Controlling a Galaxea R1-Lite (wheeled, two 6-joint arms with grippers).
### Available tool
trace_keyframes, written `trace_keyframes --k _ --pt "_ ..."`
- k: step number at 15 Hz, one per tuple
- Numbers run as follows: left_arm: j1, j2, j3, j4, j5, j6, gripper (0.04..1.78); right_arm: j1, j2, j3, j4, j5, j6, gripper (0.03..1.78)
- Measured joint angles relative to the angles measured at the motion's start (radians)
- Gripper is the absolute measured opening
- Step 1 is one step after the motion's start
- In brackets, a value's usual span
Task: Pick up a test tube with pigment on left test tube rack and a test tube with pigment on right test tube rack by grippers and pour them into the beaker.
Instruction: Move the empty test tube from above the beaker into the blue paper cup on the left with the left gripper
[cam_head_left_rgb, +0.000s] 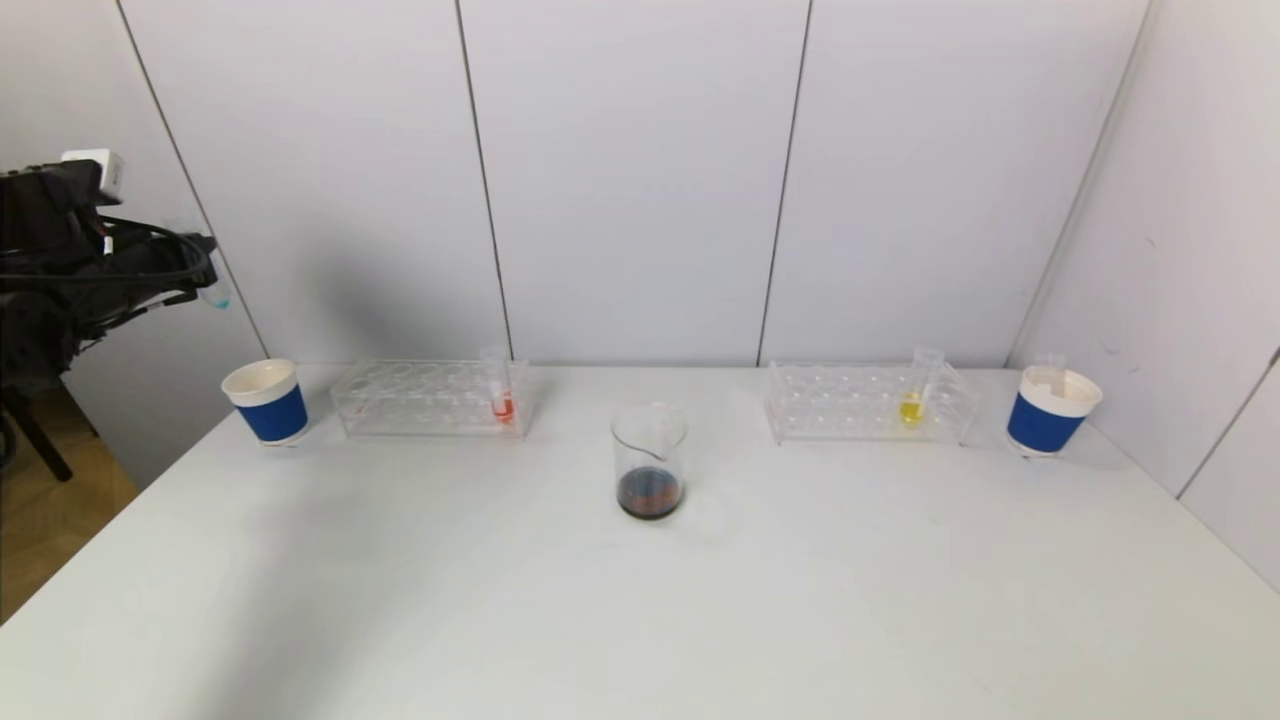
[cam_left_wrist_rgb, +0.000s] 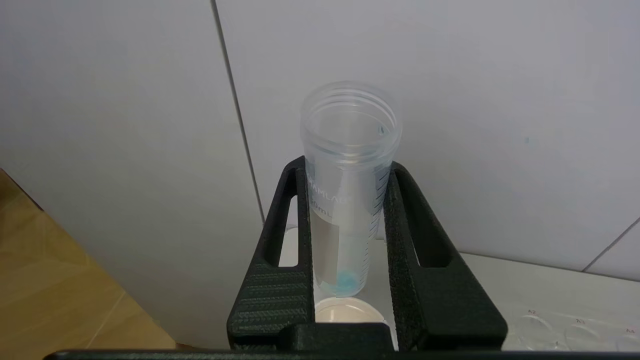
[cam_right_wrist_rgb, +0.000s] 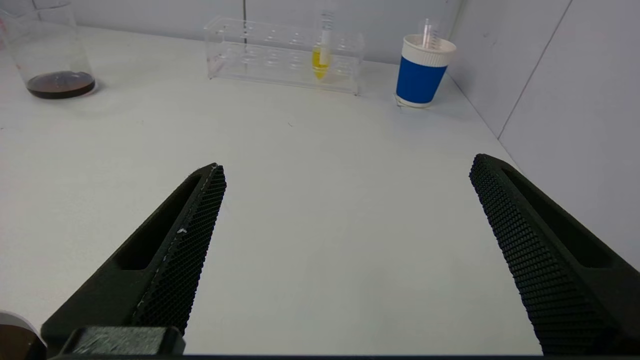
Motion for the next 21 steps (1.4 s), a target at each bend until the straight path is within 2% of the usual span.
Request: trace_keyframes --k 9,14,21 --pt "0.012 0.044 0.023 -0.003 0.000 0.005 0.44 0.000 0.000 0.000 0.000 0.000 0.000 1.77" --pt "0.008 0.051 0.095 -0.117 0.000 0.020 0.44 0.000 0.000 0.000 0.000 0.000 0.000 1.77" --pt "0.001 0.059 0.158 -0.175 -0.002 0.028 0.44 0.000 0.000 0.000 0.000 0.000 0.000 1.77"
